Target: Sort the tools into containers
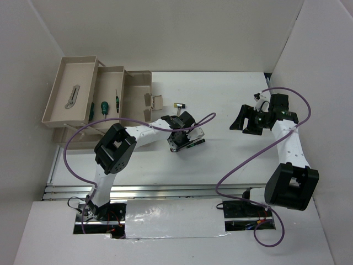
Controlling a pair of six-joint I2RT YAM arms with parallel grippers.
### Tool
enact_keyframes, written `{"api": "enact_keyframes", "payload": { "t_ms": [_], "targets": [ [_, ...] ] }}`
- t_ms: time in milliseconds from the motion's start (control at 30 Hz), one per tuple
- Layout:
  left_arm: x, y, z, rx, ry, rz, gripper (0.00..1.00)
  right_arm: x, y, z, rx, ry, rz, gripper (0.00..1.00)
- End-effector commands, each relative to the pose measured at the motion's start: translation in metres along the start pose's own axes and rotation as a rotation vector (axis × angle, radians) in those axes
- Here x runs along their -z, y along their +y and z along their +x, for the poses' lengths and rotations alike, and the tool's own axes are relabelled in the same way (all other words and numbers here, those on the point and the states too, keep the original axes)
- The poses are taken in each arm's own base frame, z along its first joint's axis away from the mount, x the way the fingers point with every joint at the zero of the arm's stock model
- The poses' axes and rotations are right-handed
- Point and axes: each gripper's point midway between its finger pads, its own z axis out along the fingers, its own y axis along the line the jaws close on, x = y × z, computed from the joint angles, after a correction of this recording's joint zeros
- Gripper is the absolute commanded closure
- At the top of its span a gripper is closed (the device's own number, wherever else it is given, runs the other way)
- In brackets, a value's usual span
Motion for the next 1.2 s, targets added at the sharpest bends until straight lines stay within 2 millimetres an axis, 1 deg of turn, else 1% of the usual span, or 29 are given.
{"api": "enact_keyframes", "payload": {
  "t_ms": [0, 33, 67, 100, 167, 200, 267, 300, 367, 400, 433, 467, 500, 533, 567, 600, 633, 667, 700, 733, 800, 867, 900, 933, 1000, 1033, 1100, 1167],
  "targets": [
    [-0.015, -0.022, 0.010, 0.016, 0.045, 0.075, 0.64, 0.005, 0.003, -0.006, 0.015, -0.024, -0.011, 0.16],
    [-0.013, -0.021, 0.009, 0.017, 0.042, 0.073, 0.66, 0.005, 0.003, -0.007, 0.015, -0.026, -0.009, 0.16],
    [-0.009, -0.019, 0.007, 0.020, 0.033, 0.067, 0.73, 0.005, 0.003, -0.006, 0.016, -0.026, -0.009, 0.16],
    [-0.005, -0.017, 0.006, 0.025, 0.026, 0.062, 0.77, 0.005, 0.003, -0.007, 0.016, -0.025, -0.010, 0.16],
    [0.013, -0.009, -0.002, 0.042, -0.017, 0.049, 0.84, 0.006, 0.004, -0.007, 0.017, -0.025, -0.011, 0.16],
    [0.031, 0.000, -0.008, 0.064, -0.053, 0.039, 0.91, 0.006, 0.004, -0.008, 0.017, -0.029, -0.012, 0.16],
    [0.056, 0.008, -0.017, 0.091, -0.110, 0.039, 0.94, 0.007, 0.005, -0.009, 0.018, -0.030, -0.014, 0.16],
    [0.084, 0.018, -0.025, 0.117, -0.182, 0.036, 0.95, 0.007, 0.006, -0.009, 0.018, -0.030, -0.018, 0.16],
    [0.121, 0.031, -0.040, 0.151, -0.283, 0.017, 1.00, 0.006, 0.006, -0.010, 0.016, -0.030, -0.021, 0.16],
    [0.156, 0.046, -0.048, 0.178, -0.376, -0.015, 1.00, 0.006, 0.006, -0.010, 0.014, -0.028, -0.022, 0.16],
    [0.177, 0.056, -0.051, 0.218, -0.429, -0.055, 1.00, 0.006, 0.007, -0.010, 0.014, -0.028, -0.024, 0.16],
    [0.211, 0.077, -0.051, 0.256, -0.511, -0.111, 1.00, 0.006, 0.007, -0.011, 0.018, -0.029, -0.022, 0.16],
    [0.225, 0.087, -0.046, 0.287, -0.536, -0.134, 1.00, 0.006, 0.007, -0.010, 0.015, -0.028, -0.022, 0.16],
    [0.241, 0.102, -0.042, 0.346, -0.573, -0.168, 1.00, 0.006, 0.007, -0.011, 0.016, -0.029, -0.022, 0.16],
    [0.254, 0.116, -0.035, 0.394, -0.593, -0.205, 1.00, 0.006, 0.007, -0.011, 0.017, -0.029, -0.020, 0.16],
    [0.272, 0.144, -0.015, 0.475, -0.612, -0.278, 1.00, 0.006, 0.008, -0.011, 0.019, -0.029, -0.021, 0.17],
    [0.278, 0.164, 0.002, 0.537, -0.599, -0.350, 1.00, 0.005, 0.008, -0.011, 0.019, -0.027, -0.022, 0.17],
    [0.283, 0.176, 0.016, 0.620, -0.593, -0.387, 1.00, 0.005, 0.008, -0.010, 0.018, -0.027, -0.023, 0.16],
    [0.286, 0.195, 0.036, 0.680, -0.573, -0.427, 1.00, 0.003, 0.008, -0.010, 0.017, -0.023, -0.025, 0.16],
    [0.286, 0.206, 0.051, 0.728, -0.551, -0.476, 1.00, 0.003, 0.008, -0.010, 0.018, -0.022, -0.026, 0.16],
    [0.281, 0.224, 0.078, 0.822, -0.503, -0.539, 1.00, 0.001, 0.009, -0.010, 0.018, -0.018, -0.029, 0.16],
    [0.273, 0.235, 0.099, 0.882, -0.445, -0.590, 1.00, 0.001, 0.010, -0.011, 0.020, -0.017, -0.028, 0.16],
    [0.268, 0.237, 0.104, 0.917, -0.435, -0.594, 1.00, 0.000, 0.010, -0.010, 0.020, -0.014, -0.028, 0.16],
    [0.261, 0.244, 0.114, 0.949, -0.410, -0.590, 1.00, 0.000, 0.010, -0.010, 0.020, -0.012, -0.027, 0.16],
    [0.255, 0.251, 0.122, 1.002, -0.404, -0.570, 1.00, 0.000, 0.010, -0.011, 0.023, -0.014, -0.024, 0.16],
    [0.249, 0.258, 0.127, 1.026, -0.393, -0.556, 1.00, 0.001, 0.010, -0.010, 0.023, -0.014, -0.022, 0.16],
    [0.243, 0.263, 0.132, 1.064, -0.379, -0.549, 1.00, 0.000, 0.009, -0.009, 0.024, -0.013, -0.016, 0.16],
    [0.235, 0.270, 0.142, 1.106, -0.344, -0.544, 0.95, 0.001, 0.009, -0.008, 0.024, -0.012, -0.016, 0.16]
  ]
}}
